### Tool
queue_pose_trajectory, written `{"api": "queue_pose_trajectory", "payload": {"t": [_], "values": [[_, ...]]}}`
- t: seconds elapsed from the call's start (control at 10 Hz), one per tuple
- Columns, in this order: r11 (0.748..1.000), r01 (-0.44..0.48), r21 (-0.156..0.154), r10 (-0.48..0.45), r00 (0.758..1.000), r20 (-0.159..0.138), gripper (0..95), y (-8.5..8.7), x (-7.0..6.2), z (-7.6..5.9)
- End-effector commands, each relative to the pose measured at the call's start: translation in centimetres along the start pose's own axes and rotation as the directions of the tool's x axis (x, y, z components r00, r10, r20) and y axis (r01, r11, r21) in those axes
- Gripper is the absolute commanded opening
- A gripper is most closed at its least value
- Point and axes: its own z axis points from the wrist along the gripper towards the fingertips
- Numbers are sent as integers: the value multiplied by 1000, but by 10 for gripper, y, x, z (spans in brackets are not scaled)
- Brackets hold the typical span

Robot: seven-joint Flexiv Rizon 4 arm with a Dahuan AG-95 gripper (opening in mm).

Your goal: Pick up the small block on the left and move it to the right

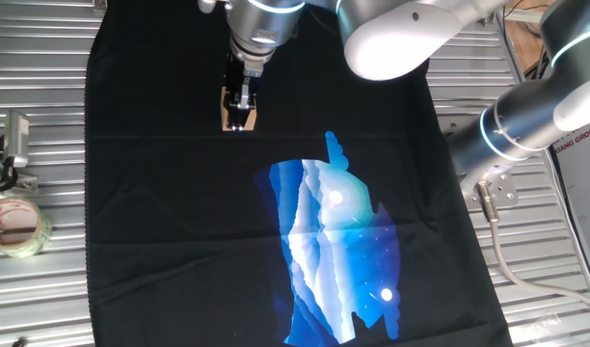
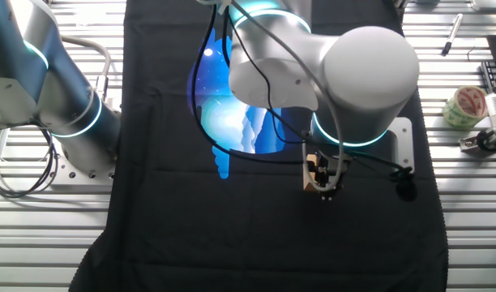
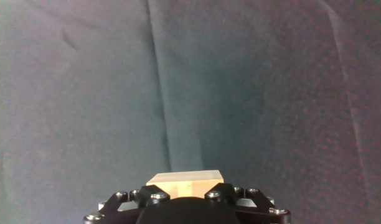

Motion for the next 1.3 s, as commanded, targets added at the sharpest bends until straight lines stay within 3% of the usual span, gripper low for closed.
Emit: {"api": "queue_pose_trajectory", "payload": {"t": [0.1,0.4,0.8,1.0,1.1,1.3], "values": [[997,75,-16,-75,997,-30,0,0,0,0],[991,128,-36,-130,991,-38,0,0,0,0],[985,164,-46,-165,986,-20,0,0,0,0],[990,134,-49,-134,991,-8,0,0,0,0],[994,79,-72,-78,997,14,0,0,0,0],[996,33,-84,-31,999,22,0,0,0,0]]}}
